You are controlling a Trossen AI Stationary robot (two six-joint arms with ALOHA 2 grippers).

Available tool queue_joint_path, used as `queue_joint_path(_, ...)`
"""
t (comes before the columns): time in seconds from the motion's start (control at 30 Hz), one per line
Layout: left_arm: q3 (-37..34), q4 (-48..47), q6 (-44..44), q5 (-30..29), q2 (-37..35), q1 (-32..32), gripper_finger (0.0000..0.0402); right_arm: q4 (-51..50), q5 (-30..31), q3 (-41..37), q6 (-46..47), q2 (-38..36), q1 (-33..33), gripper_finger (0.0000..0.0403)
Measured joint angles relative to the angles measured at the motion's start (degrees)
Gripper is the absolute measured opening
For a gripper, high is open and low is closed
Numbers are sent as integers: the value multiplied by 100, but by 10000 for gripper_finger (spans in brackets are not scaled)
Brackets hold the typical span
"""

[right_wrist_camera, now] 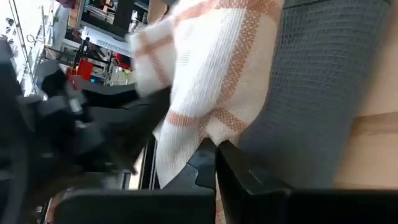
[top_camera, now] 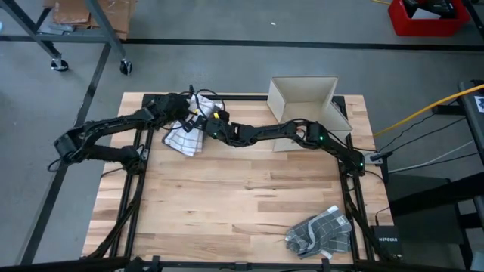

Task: Fold towel
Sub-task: Stack the folded white kitchen towel on top of the folded gray kitchen towel

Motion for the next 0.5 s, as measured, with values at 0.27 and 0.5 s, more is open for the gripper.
queue_joint_path(0.27,0,714,113,-2,763,0,107,11,-881,0,-481,0,-181,58)
queue_joint_path(0.5,-2,1241,224,-61,891,144,152,-424,-1247,0,-484,0,-236,164)
